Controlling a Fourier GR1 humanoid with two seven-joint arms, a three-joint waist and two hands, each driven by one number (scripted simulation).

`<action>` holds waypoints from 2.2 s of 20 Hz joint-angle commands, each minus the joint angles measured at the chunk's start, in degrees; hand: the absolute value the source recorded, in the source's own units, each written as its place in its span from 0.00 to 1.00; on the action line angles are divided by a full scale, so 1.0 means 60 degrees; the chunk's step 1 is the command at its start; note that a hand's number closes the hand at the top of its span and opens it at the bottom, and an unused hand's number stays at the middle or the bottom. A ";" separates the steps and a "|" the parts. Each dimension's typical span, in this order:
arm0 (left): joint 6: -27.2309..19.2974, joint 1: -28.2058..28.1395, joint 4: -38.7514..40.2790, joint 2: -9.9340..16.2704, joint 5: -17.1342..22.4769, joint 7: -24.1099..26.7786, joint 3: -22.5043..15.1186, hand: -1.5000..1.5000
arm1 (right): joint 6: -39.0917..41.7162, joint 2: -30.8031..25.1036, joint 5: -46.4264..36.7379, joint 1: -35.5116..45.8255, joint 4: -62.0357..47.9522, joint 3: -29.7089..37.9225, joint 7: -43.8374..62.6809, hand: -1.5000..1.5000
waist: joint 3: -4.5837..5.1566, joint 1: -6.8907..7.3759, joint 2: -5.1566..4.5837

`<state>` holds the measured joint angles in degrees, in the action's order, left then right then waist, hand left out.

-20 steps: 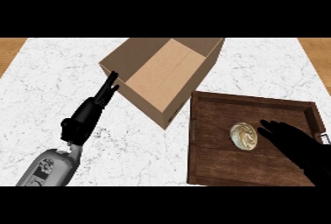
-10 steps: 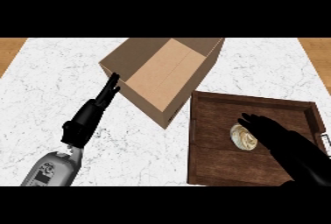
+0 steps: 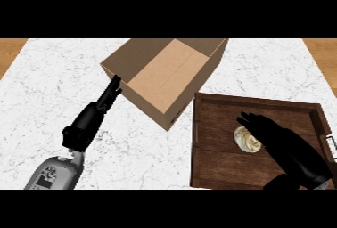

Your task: Pick the cupcake from the tray and place it in the cardboard box

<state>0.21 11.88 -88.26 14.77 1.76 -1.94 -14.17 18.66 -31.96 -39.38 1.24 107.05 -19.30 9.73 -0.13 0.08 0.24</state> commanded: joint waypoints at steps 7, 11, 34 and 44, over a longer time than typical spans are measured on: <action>0.0622 0.0119 0.0269 -0.0406 -0.0359 -0.0296 0.0484 0.50 | 0.0743 0.1109 -0.1328 0.0099 -0.0154 -0.0400 0.0362 0.00 | 0.0024 -0.0021 -0.0035; 0.0618 0.0025 0.0024 -0.0695 -0.0542 -0.0737 0.0456 0.50 | 0.0848 0.1155 -0.1294 0.0350 -0.1151 0.0139 -0.0414 0.00 | 0.0022 -0.0002 -0.0039; 0.0998 -0.1023 -0.0870 -0.1124 -0.1126 -0.0477 0.0549 0.50 | 0.0794 0.1782 -0.3083 0.0735 -0.2484 0.0270 -0.1006 1.00 | 0.0022 0.0045 -0.0025; 0.1597 0.0411 0.0226 -0.0757 -0.0542 -0.0645 0.1635 0.50 | -0.1260 0.1963 -0.4076 0.1222 -0.3629 -0.0192 -0.2862 1.00 | 0.0019 0.0026 -0.0059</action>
<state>6.61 11.66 -88.88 8.03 -4.67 -4.26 -7.74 15.84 -21.88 -60.91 8.80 87.32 -16.42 -3.92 1.02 0.25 0.86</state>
